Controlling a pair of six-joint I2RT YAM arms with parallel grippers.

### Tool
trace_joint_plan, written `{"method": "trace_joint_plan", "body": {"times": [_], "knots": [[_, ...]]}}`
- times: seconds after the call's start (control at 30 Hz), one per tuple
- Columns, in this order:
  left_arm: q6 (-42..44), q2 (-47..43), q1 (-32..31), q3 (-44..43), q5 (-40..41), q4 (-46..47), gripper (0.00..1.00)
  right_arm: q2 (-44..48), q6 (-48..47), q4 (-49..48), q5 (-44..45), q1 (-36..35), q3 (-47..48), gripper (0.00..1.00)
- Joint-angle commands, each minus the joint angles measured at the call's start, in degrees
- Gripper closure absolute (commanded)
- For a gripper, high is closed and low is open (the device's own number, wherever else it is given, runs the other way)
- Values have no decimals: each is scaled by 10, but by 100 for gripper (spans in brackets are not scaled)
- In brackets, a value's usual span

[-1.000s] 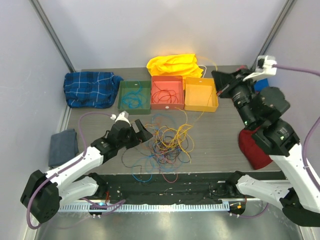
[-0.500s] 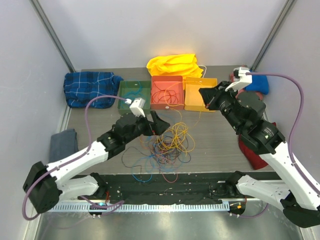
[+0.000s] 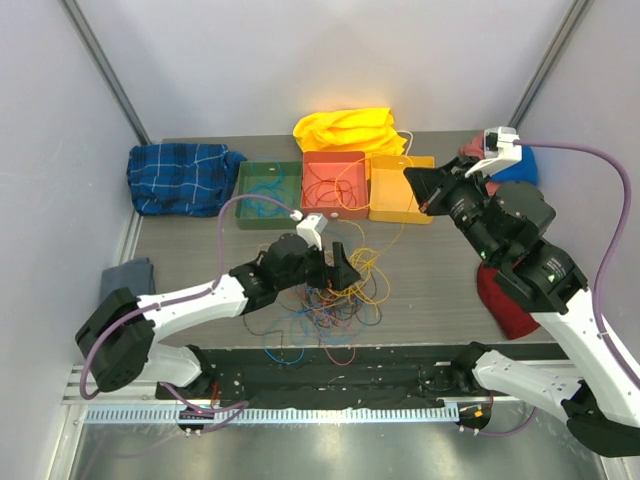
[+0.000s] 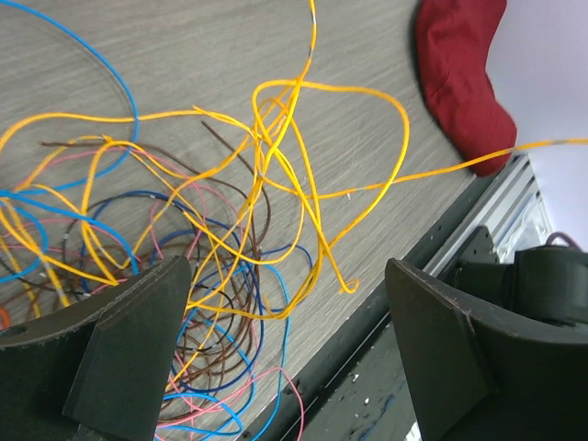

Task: Untangle the cables

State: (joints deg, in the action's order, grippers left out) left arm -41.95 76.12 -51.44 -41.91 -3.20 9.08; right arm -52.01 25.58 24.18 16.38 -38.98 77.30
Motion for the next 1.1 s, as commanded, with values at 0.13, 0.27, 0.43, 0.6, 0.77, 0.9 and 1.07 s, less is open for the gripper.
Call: {"method": "trace_joint_plan", "body": {"times": [0.13,0.27,0.43,0.6,0.77,0.9,1.07], "knots": [[9,92,-14,-44,-30,59,33,-13,-2,-15,-34,0,61,99],[2,123,-14,-78,-45,40,84,-20,-24,-12,-27,0,111,99],[6,60,-13,-69,44,-50,100,-33,-62,-11,9,0,199,99],[20,-16,-13,-27,127,-146,100,-43,-91,-19,31,0,247,99],[21,-79,-12,-22,217,-223,100,-40,-89,-33,37,0,245,99],[-3,-80,7,-28,254,-287,100,-35,-89,-42,47,0,239,99],[-28,-53,58,-25,227,-340,100,-29,-103,-46,57,0,247,99]]}}
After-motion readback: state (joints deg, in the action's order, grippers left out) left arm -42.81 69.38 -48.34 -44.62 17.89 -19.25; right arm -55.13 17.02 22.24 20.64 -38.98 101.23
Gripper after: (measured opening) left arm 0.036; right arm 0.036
